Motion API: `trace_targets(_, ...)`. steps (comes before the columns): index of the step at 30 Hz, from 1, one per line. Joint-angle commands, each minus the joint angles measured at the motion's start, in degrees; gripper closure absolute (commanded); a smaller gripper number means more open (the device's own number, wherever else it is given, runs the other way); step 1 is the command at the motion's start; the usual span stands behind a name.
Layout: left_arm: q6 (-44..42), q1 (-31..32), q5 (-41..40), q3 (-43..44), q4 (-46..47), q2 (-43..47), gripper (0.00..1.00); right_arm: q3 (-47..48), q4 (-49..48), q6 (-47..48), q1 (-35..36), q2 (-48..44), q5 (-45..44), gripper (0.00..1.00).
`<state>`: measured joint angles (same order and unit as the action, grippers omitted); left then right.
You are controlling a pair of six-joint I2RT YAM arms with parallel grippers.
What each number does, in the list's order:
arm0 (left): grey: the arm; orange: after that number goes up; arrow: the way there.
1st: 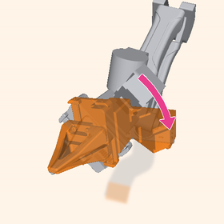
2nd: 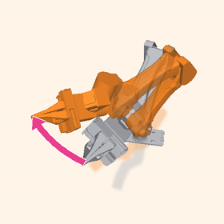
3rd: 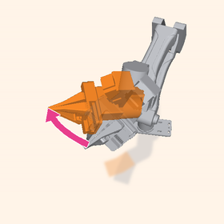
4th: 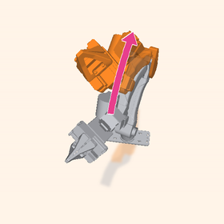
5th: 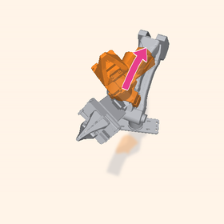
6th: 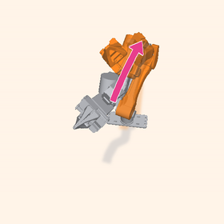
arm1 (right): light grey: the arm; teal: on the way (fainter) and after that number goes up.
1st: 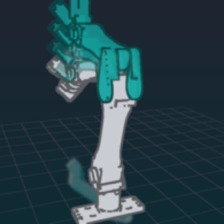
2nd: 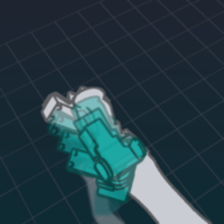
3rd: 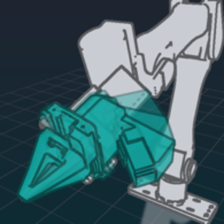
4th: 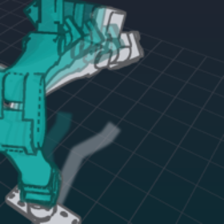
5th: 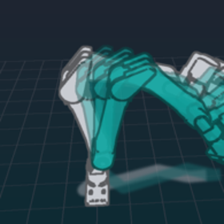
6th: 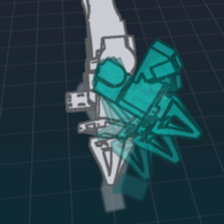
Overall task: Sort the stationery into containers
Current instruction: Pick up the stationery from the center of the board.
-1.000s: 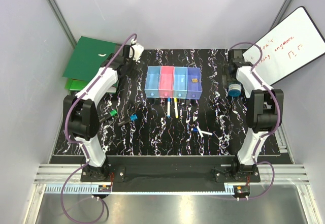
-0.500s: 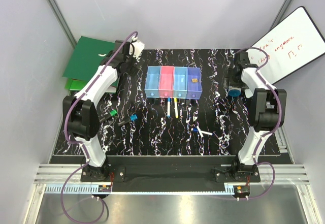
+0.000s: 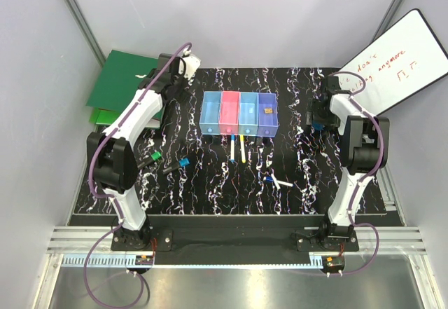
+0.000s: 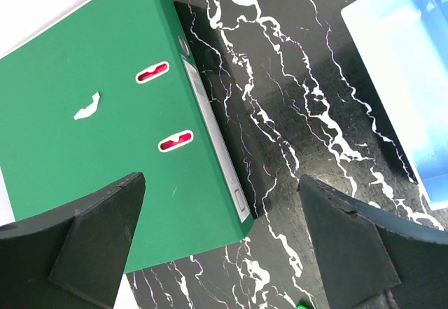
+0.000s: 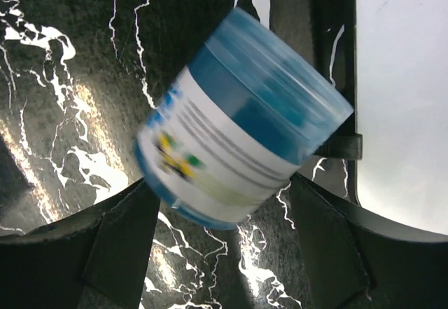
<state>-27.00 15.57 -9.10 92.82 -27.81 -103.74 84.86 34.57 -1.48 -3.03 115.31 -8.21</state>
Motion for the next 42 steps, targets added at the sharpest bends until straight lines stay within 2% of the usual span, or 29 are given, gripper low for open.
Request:
trace_targets(1,-0.59,0.16,-0.92,2.99,0.74,-0.58,0.01,3.56,-0.38,-1.34,-0.31,0.88,-0.67,0.2)
trace_targets(8,-0.86,0.16,-1.09,3.6,0.66,-0.93,0.01,5.49,-0.29,-1.87,-0.31,0.71,-1.37,0.2)
trace_targets(13,-0.77,0.16,-1.09,3.43,0.65,-0.76,0.01,6.11,-0.2,1.21,-0.31,-0.34,0.73,0.19)
trace_targets(24,-0.59,0.16,-1.0,3.51,0.66,-0.49,0.01,9.53,0.5,7.53,-0.23,0.0,0.03,0.11)
trace_targets(32,-0.86,0.16,-1.18,3.34,0.65,-0.49,0.01,13.48,0.24,12.28,-0.31,5.01,-1.55,0.03)
trace_targets(42,-1.3,0.25,-1.79,4.57,0.3,-1.2,0.01,14.99,1.47,10.53,-0.14,6.6,6.54,0.02)
